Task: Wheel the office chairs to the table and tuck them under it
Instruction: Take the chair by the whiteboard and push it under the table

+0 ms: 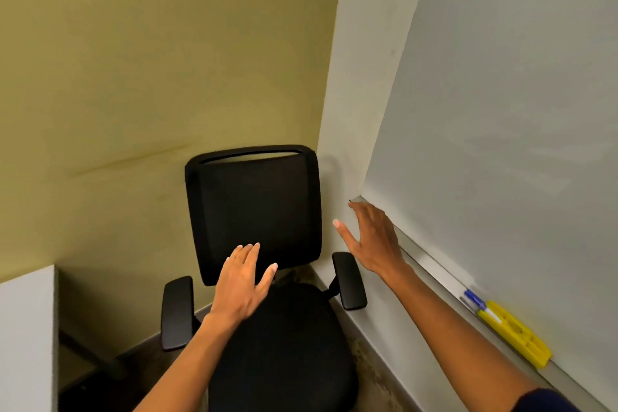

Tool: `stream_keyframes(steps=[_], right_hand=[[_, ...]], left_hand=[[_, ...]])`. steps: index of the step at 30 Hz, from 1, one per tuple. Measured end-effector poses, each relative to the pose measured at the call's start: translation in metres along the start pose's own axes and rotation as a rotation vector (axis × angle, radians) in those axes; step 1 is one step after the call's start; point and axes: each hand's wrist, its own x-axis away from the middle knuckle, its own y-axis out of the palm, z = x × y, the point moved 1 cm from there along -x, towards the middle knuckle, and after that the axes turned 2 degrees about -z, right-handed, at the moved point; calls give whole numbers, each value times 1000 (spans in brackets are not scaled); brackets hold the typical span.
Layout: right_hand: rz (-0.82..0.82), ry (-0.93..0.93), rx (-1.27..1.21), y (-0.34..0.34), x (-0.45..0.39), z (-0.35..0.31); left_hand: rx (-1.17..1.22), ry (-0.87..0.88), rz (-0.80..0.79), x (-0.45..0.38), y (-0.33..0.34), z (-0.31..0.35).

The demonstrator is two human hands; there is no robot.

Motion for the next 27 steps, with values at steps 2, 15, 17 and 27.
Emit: stream_keyframes(steps=[2, 15, 17, 27], right_hand=[[-41, -20, 38, 10, -25, -6], [-151, -212, 26, 58, -252, 19], [-172, -266, 26, 70, -297, 22], [-469, -332, -95, 132, -455, 40]], left_hand=[[31, -9, -7, -21, 2, -7], [31, -169, 153, -164, 46, 14], [39, -201, 182, -201, 59, 33], [-103, -322, 172, -390, 95, 114]])
